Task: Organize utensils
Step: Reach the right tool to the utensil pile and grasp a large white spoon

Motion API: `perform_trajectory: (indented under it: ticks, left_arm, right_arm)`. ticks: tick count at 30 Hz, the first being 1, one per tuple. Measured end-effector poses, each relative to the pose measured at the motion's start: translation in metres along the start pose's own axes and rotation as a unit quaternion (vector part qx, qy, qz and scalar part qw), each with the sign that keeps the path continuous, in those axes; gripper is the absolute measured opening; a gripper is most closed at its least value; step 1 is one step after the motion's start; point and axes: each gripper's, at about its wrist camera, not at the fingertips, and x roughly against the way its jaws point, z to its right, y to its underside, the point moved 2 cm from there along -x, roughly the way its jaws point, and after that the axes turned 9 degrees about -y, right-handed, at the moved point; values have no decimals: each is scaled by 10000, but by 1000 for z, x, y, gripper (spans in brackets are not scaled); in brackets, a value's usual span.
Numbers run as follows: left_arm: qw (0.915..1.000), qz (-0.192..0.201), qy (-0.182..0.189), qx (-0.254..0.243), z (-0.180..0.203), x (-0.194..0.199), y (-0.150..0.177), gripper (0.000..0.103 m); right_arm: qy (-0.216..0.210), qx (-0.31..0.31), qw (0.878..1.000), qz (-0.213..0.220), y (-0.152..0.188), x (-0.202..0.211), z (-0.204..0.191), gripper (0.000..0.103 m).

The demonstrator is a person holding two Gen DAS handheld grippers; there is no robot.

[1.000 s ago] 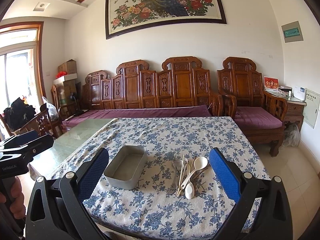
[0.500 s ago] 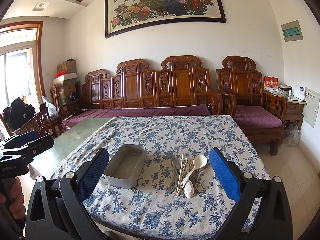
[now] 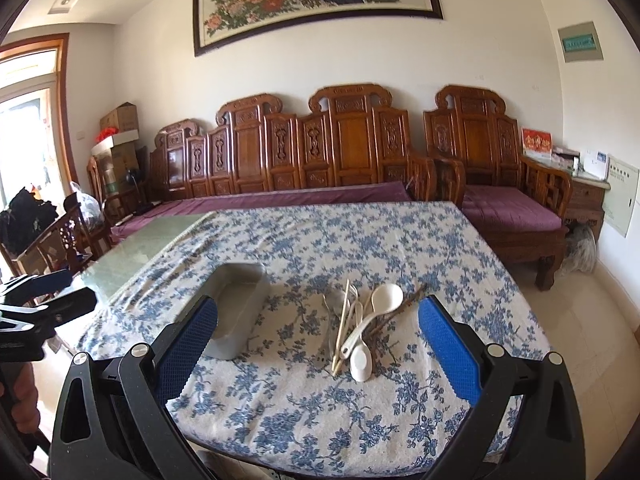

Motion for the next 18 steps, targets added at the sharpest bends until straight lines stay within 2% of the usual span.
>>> perform_trajectory:
  ticks: [6, 12, 15, 18]
  left_arm:
    - [9995, -219, 179, -129, 7, -29, 5, 97]
    - [9979, -485, 322, -281, 17, -62, 11, 97]
    - [9969, -593, 356, -368, 22, -77, 14, 96]
    - [9959, -694, 459, -368, 24, -90, 17, 96]
  right_arm:
    - [121, -151, 9994, -291, 17, -34, 26, 100]
    - [119, -312, 9978, -579, 30, -67, 51, 86]
    - [139, -304, 9973, -654, 32, -81, 62, 83]
    - [126, -320, 9964, -773, 35, -97, 73, 71]
